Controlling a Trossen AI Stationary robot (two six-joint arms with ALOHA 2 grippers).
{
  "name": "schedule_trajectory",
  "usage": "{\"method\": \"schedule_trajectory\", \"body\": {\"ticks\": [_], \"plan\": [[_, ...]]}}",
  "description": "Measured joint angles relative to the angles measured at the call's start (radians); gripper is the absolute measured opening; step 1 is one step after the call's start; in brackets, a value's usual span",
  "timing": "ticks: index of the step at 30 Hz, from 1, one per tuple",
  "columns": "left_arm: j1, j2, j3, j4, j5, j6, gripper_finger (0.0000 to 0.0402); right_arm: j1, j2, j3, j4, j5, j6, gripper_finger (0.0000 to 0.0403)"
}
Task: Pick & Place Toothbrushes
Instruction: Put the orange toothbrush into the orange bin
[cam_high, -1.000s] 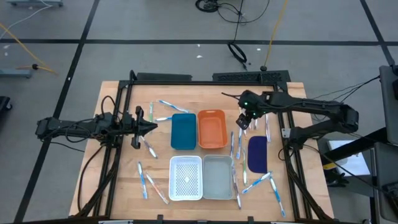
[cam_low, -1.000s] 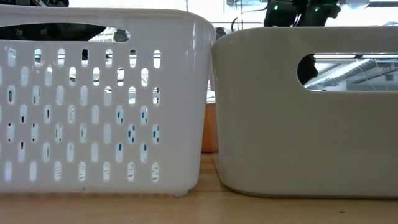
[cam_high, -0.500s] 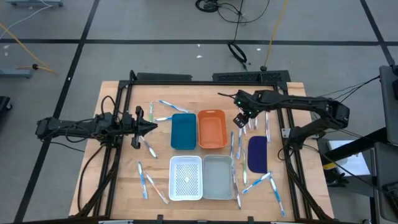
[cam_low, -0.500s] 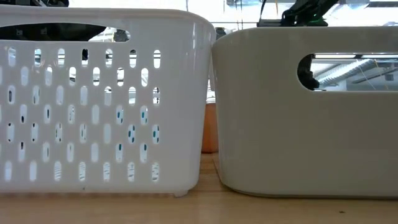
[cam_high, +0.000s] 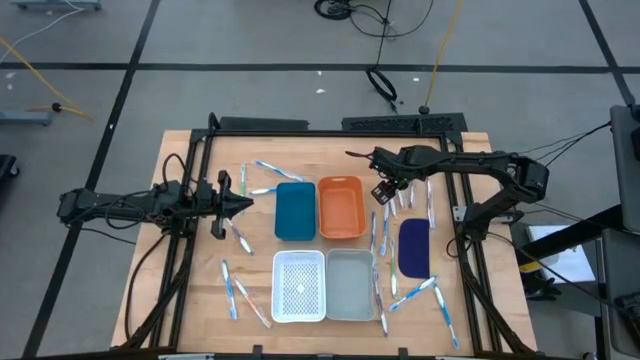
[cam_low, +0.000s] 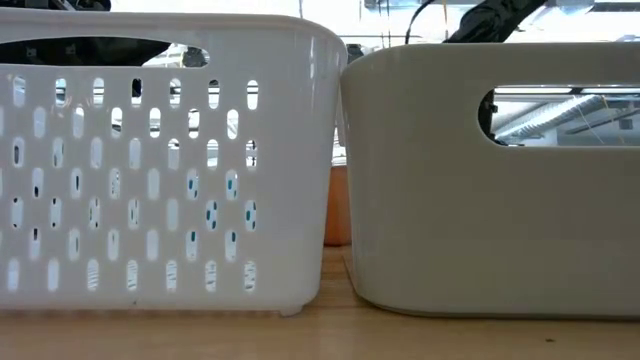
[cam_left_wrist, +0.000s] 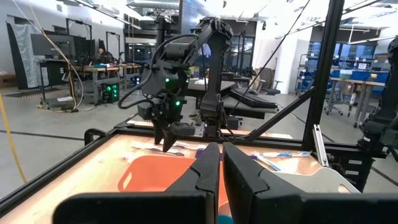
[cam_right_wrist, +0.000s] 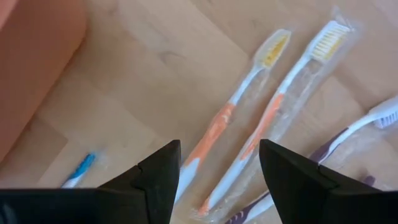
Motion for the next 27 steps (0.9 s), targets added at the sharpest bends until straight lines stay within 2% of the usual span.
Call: {"method": "schedule_trajectory", "body": {"ticks": [4,14,27], "plan": [[0.000,0.000,0.000,0.000,0.000,0.000,0.0019,-0.010,-0.001,-0.006,0.009,-0.004,0.024,0.0210],[0.000,0.000,0.000,0.000,0.000,0.000,0.0019,-0.011,-0.001,-0.085,0.118,-0.099,0.098,0.0210],[0.000,0.000,0.000,0.000,0.000,0.000,0.0019,-0.050,-0.001,-0.168,0.237,-0.101,0.120,0.0210]]}}
